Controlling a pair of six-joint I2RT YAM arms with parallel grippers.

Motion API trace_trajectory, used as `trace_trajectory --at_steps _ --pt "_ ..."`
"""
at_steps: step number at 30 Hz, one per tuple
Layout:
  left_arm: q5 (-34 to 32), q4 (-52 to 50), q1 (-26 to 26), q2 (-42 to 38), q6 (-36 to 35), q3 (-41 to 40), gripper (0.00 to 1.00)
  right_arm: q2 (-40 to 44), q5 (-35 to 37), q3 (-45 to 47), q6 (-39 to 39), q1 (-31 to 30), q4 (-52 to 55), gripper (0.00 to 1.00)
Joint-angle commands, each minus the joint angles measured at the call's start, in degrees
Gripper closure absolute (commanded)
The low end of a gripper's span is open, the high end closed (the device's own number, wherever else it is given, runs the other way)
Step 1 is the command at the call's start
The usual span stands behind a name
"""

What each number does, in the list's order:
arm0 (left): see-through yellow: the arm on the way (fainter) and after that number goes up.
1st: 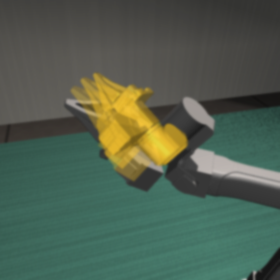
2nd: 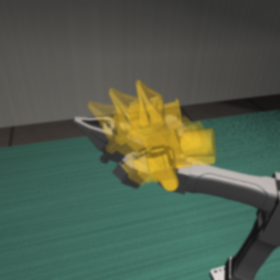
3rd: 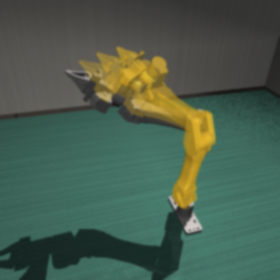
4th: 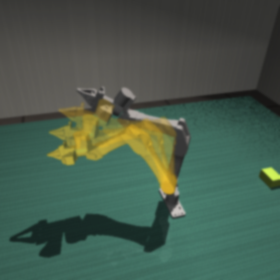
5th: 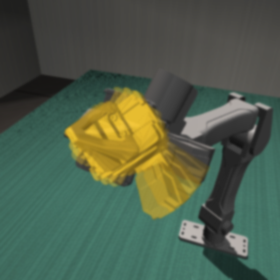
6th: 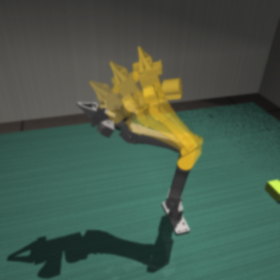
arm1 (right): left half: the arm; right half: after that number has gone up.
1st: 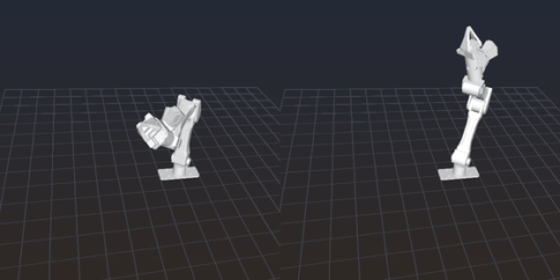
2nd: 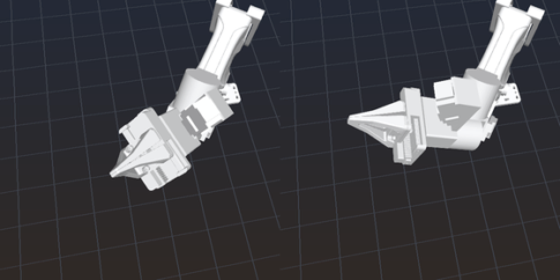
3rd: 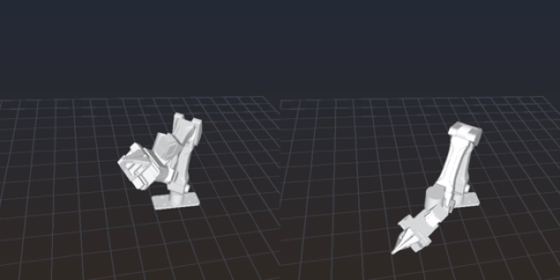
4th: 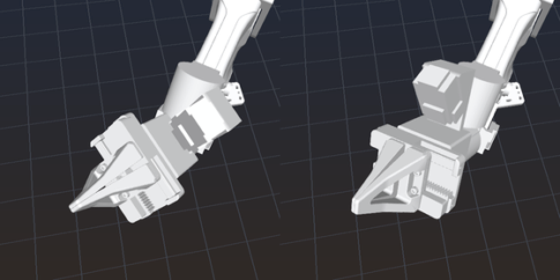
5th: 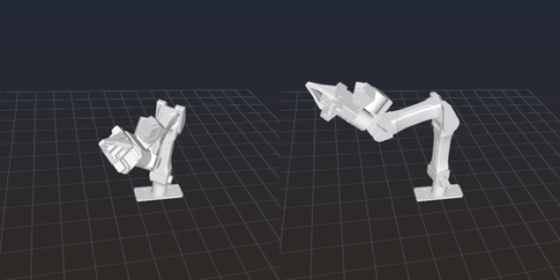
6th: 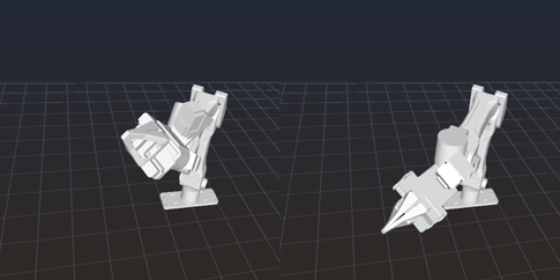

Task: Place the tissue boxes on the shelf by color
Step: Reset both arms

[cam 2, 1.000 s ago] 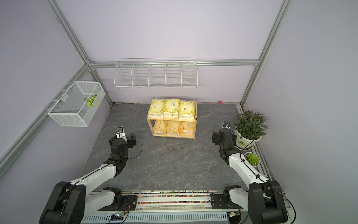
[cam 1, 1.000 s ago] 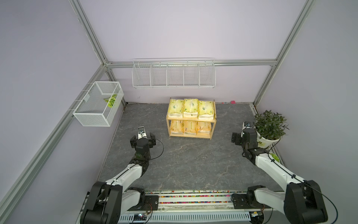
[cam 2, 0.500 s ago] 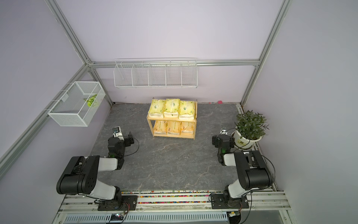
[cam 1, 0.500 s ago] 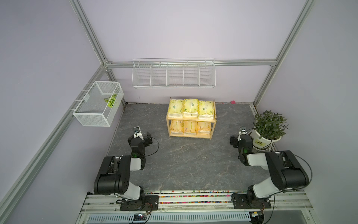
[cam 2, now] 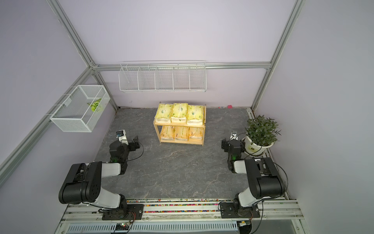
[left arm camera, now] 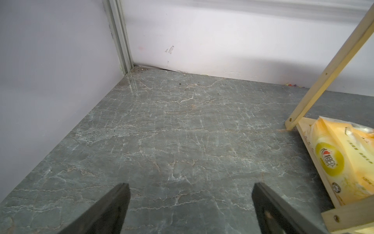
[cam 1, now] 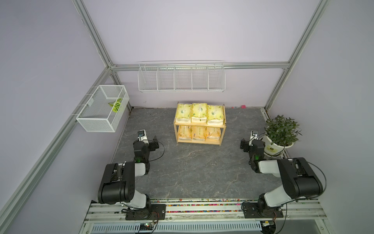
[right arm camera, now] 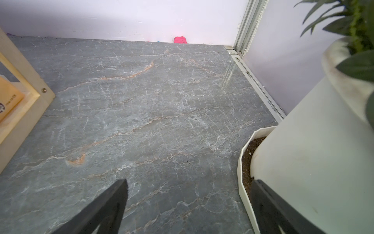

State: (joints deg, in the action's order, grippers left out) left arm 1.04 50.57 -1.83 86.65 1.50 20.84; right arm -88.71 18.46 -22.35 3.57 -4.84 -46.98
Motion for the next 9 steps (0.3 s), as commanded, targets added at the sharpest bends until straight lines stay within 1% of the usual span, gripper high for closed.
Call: trace_trajectory --at_steps 1,9 --pt "0.9 -0.74 -0.11 -0.38 0.63 0.87 0.0 0.89 -0.15 -0.81 0.1 0.2 -0.02 0.01" --pt "0.9 -0.81 -0.11 -0.35 0.68 0.8 0.0 1.45 -1.05 -0.37 -0.07 0.47 -0.22 0.01"
